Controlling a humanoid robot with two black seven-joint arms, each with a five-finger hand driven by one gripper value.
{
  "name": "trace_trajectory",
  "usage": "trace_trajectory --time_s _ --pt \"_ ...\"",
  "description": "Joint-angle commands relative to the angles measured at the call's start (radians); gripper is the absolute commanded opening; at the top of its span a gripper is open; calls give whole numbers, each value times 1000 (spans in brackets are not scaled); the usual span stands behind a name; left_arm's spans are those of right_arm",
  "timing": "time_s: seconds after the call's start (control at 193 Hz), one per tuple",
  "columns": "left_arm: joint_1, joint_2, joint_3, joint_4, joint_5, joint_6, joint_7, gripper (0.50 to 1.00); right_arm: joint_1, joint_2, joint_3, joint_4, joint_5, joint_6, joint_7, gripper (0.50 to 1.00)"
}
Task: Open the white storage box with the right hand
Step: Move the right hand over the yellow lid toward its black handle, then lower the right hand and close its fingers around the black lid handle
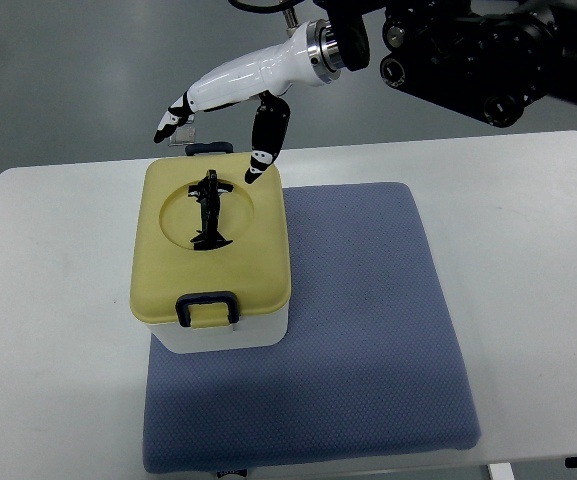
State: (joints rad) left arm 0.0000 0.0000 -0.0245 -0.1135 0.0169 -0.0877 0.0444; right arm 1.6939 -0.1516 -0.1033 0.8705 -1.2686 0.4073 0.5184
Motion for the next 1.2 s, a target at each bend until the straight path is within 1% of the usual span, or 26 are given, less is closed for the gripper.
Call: trace_trajectory --time_s 0.0,0.207,0.415,0.597,0.731,1.095,1.157,1.193 --pt "0 0 0 0 0 0 0 1000 21 20 -15 8 -52 -2 8 915" --pt "0 0 0 0 0 -1 0 1000 41 72 -76 8 -92 -10 9 913" --pt "0 0 0 0 0 0 0 1000 39 93 -85 2 -113 -22 8 909" --pt "-2 0 0 0 0 0 0 1000 33 95 -85 -5 -115 -45 8 901" --pt "0 0 0 0 0 0 0 1000 21 98 -87 -18 -129 -65 8 877" --pt "-2 0 0 0 0 0 0 1000 7 99 -99 -30 -130 -70 8 866" --pt "-2 0 0 0 0 0 0 1000 6 102 -99 -30 -130 -70 9 854" --pt "0 0 0 0 0 0 0 1000 1 107 -99 -30 -130 -70 8 832"
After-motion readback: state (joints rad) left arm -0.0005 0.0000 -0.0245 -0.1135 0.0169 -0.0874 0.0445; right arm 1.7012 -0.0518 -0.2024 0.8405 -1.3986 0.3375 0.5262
